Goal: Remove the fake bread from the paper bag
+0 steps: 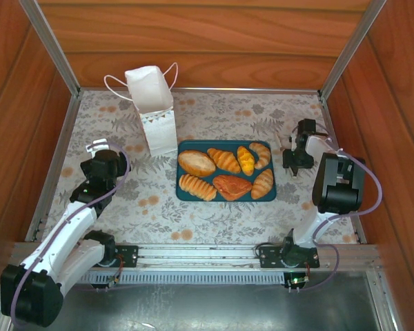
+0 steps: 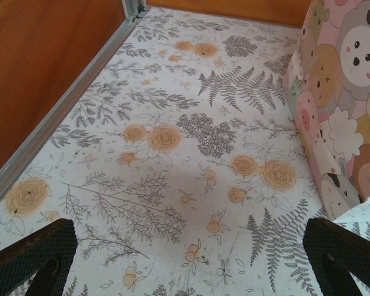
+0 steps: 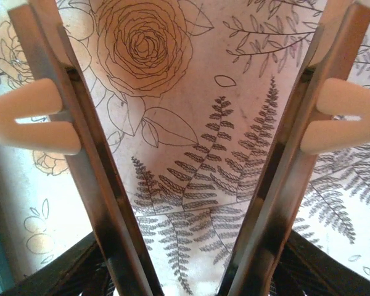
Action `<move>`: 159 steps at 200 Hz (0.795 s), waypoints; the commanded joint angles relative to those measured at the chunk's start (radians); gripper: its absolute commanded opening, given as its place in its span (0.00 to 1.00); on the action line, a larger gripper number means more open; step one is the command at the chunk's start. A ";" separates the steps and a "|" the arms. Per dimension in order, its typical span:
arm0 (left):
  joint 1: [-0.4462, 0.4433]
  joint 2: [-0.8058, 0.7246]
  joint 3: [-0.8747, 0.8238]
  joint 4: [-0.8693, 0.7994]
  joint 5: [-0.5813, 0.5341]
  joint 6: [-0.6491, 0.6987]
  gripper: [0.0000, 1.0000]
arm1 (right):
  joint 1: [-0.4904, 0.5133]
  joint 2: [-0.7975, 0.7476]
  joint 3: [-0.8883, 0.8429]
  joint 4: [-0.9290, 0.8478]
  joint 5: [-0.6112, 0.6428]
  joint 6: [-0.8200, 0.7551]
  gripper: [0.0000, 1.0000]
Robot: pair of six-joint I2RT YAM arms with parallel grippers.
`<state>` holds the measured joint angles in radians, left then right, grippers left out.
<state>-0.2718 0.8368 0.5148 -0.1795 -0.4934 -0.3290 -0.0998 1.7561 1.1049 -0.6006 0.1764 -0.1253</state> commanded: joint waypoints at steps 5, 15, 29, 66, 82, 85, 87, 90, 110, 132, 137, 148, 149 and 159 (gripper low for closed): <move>0.009 -0.005 -0.009 0.017 0.011 0.018 1.00 | -0.010 -0.048 0.036 -0.075 0.050 0.010 0.66; 0.011 -0.011 -0.013 0.021 0.010 0.018 1.00 | -0.014 -0.056 0.037 -0.078 0.052 0.013 0.70; 0.012 -0.015 -0.016 0.028 0.013 0.018 1.00 | -0.020 -0.065 0.037 -0.082 0.049 0.027 0.89; 0.012 -0.025 -0.012 0.022 0.014 0.027 1.00 | -0.033 -0.102 0.045 -0.099 0.056 0.057 0.96; 0.014 -0.021 -0.013 0.048 0.004 0.048 1.00 | -0.032 -0.178 0.013 -0.029 0.057 0.076 0.96; 0.014 -0.017 -0.013 0.058 0.001 0.053 1.00 | -0.032 -0.195 -0.001 -0.005 0.057 0.081 0.96; 0.015 -0.016 -0.013 0.064 -0.002 0.059 1.00 | -0.032 -0.213 -0.014 0.020 0.057 0.085 0.96; 0.015 -0.011 -0.015 0.074 -0.005 0.068 1.00 | -0.032 -0.223 -0.023 0.042 0.059 0.087 0.96; 0.022 0.033 -0.033 0.184 -0.056 0.151 1.00 | -0.032 -0.332 -0.138 0.241 0.058 0.111 0.96; 0.077 0.135 -0.026 0.287 -0.092 0.208 1.00 | -0.032 -0.415 -0.269 0.442 0.009 0.143 0.96; 0.096 0.163 -0.021 0.299 -0.086 0.205 1.00 | -0.031 -0.431 -0.306 0.497 -0.011 0.144 0.96; 0.135 0.226 -0.013 0.330 -0.057 0.202 1.00 | -0.032 -0.458 -0.385 0.600 -0.062 0.141 0.96; 0.138 0.229 -0.013 0.333 -0.052 0.202 1.00 | -0.031 -0.460 -0.391 0.610 -0.066 0.139 0.96; 0.162 0.284 -0.015 0.367 -0.035 0.192 1.00 | -0.031 -0.470 -0.451 0.703 -0.113 0.145 0.97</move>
<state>-0.1711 1.0225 0.4938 0.0616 -0.5415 -0.1688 -0.1249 1.3064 0.7872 -0.1844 0.1749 -0.0113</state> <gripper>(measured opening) 0.999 0.963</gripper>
